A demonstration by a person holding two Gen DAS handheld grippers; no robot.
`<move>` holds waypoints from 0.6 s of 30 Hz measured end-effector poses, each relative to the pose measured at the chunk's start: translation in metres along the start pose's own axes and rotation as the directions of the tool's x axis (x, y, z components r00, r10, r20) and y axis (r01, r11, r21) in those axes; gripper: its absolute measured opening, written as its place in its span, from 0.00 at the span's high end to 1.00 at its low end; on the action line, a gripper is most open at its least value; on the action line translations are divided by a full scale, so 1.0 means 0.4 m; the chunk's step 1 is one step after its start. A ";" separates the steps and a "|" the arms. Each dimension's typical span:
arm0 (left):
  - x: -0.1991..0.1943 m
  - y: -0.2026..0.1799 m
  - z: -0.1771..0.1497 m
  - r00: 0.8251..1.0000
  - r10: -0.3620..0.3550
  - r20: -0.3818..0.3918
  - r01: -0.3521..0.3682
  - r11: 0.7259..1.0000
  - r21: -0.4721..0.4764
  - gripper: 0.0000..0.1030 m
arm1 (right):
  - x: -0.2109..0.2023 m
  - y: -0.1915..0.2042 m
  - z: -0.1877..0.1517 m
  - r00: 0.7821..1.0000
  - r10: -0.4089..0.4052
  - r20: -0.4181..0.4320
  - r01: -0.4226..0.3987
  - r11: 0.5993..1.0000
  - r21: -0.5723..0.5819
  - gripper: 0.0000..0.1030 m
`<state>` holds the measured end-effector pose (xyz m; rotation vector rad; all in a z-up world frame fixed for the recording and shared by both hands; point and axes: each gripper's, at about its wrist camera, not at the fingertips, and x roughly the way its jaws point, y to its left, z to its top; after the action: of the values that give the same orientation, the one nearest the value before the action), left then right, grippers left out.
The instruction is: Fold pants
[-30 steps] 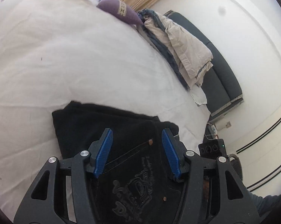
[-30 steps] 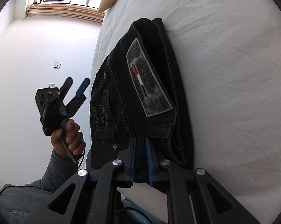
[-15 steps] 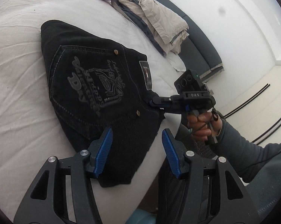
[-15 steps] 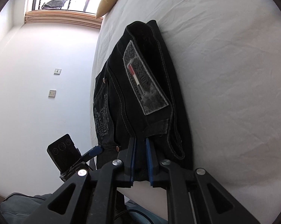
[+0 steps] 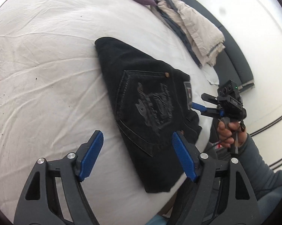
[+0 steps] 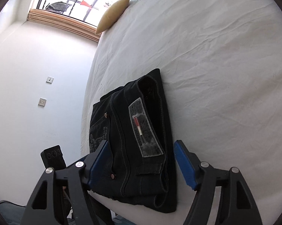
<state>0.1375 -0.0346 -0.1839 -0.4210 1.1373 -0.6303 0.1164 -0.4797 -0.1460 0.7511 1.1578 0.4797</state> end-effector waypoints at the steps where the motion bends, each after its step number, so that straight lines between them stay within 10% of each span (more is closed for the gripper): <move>1: 0.021 0.004 0.012 1.000 0.012 -0.017 -0.012 1.000 -0.017 0.27 | 0.019 -0.008 0.011 1.000 -0.007 -0.013 0.007 1.000 0.003 0.28; 7: 0.096 -0.007 0.063 0.997 0.043 -0.068 -0.046 0.998 -0.037 0.31 | 0.077 -0.050 0.044 0.999 0.036 -0.032 -0.034 0.999 0.039 0.29; 9: 0.120 -0.014 0.076 0.994 0.050 -0.093 -0.054 0.998 -0.045 0.52 | 0.089 -0.032 0.049 0.999 0.028 -0.045 -0.028 1.000 0.014 0.36; 18: 0.141 -0.072 0.098 0.990 0.111 -0.083 -0.110 0.994 0.017 0.77 | 0.119 0.041 0.032 0.993 -0.107 -0.047 0.104 0.993 -0.064 0.73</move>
<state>0.1824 -0.0935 -0.1912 -0.3210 1.2275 -0.5621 0.1455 -0.4395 -0.1614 0.6251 1.2177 0.4457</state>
